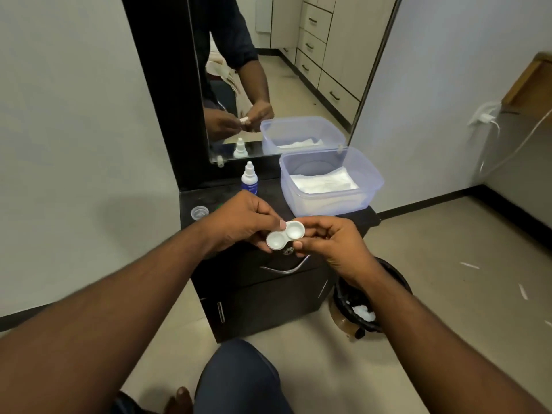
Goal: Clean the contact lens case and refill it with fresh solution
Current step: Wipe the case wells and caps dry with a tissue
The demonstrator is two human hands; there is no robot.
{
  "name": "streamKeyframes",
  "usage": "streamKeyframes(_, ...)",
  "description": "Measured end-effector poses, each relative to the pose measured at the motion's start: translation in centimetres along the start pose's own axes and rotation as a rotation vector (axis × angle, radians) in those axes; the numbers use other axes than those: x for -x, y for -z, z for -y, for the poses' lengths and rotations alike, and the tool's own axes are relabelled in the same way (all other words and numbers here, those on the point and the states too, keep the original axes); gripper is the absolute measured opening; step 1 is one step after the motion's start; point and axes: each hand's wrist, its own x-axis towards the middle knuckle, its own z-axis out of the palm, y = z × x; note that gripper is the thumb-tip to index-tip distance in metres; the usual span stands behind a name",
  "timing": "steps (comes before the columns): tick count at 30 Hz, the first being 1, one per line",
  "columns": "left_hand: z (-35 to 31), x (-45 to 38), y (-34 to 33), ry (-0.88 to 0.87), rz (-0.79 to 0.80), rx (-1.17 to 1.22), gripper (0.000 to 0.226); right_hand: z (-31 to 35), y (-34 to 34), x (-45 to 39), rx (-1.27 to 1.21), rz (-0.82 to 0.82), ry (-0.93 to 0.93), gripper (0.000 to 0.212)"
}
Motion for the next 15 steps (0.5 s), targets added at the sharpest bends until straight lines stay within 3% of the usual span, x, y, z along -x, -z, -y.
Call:
streamKeyframes(2,0.5,-0.1,0.5,0.021,-0.057,0.067,0.015,1.2,0.6,-0.4,0.094,0.010,-0.003,0.030)
streamKeyframes(6,1.8,-0.6,1.0,0.060,-0.162,0.147,0.011,5.2,3.1,-2.1,0.377,-0.231,0.131,0.018)
streamKeyframes(8,2.1,-0.8,0.9,0.083,-0.192,0.172,0.013,6.9,4.3,-4.2,0.498,-0.244,0.164,0.020)
streamKeyframes(10,2.1,-1.0,0.7,0.099,-0.205,0.160,0.013,7.4,5.1,-6.9,0.656,-0.156,0.141,0.023)
streamKeyframes(15,2.0,-1.4,0.7,0.126,-0.195,0.128,0.016,6.3,5.6,-12.0,1.082,0.242,-0.064,0.039)
